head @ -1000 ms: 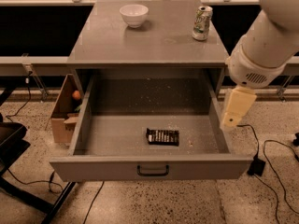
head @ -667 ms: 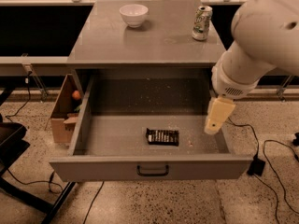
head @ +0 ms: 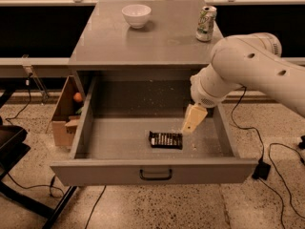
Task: Pick rxbar chocolate from top drawer and place on counter
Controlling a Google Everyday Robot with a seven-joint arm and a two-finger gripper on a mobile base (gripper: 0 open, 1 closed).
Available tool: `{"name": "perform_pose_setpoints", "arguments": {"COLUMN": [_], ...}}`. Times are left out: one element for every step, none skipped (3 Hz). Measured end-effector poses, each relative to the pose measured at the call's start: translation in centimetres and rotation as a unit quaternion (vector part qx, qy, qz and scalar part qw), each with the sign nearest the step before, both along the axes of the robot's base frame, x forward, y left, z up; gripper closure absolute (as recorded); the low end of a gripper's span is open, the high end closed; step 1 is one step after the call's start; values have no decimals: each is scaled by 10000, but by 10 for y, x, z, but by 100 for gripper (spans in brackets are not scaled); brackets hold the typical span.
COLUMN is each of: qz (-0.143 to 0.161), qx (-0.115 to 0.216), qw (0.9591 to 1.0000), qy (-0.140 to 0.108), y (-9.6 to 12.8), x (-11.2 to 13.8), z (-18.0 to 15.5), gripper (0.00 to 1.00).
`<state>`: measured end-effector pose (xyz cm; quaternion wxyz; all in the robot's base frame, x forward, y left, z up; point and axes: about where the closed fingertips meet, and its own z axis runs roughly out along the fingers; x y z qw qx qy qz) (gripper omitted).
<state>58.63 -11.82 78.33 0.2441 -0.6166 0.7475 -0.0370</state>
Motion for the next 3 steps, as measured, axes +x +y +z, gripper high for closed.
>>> {"name": "perform_pose_setpoints", "arguments": {"qz": [32, 207, 240], "qx": [-51, -121, -34], "qw": [10000, 9990, 9962], "qy": [-1, 390, 841], "y": [1, 27, 47], "x": [2, 29, 43], "z": [2, -38, -91], "gripper": [0, 0, 0]}}
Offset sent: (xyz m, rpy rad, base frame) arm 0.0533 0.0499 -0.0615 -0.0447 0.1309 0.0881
